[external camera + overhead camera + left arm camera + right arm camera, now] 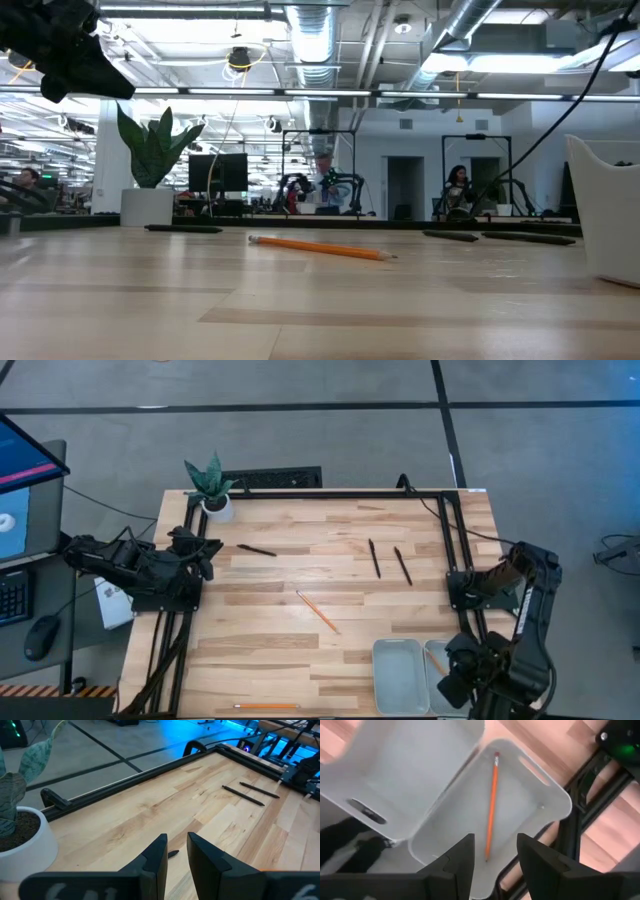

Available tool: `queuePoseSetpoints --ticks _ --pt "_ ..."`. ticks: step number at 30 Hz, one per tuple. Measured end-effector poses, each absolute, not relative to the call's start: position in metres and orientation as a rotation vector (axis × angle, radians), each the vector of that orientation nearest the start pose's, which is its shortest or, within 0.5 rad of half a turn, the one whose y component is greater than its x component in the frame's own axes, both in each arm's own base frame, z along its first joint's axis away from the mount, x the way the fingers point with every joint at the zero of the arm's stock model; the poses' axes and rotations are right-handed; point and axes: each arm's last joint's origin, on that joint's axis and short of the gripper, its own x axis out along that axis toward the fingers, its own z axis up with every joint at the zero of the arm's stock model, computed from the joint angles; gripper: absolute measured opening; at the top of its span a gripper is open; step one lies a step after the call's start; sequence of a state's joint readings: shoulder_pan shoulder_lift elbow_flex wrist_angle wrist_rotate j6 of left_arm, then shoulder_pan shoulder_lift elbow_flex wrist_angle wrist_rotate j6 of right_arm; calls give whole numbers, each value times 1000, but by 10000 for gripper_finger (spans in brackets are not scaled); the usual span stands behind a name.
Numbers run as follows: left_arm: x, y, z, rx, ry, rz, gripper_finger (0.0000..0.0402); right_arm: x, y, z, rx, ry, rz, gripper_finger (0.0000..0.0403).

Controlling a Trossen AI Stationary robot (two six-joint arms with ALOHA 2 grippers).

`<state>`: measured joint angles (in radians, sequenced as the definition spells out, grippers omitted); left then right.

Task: Sort pens & pencils
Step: Put the top right black pen into the bottom left gray bin

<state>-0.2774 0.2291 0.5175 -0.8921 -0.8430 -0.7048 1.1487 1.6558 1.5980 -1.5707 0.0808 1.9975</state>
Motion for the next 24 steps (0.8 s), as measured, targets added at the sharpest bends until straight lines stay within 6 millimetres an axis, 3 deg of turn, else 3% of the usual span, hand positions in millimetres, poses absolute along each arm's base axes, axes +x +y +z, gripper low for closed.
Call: queuePoseSetpoints --ticks 11,24 --pt "57 6 241 -365 305 675 64 144 227 335 576 1218 -614 168" --pt "56 6 240 -355 320 678 64 197 176 341 545 1133 -694 167"
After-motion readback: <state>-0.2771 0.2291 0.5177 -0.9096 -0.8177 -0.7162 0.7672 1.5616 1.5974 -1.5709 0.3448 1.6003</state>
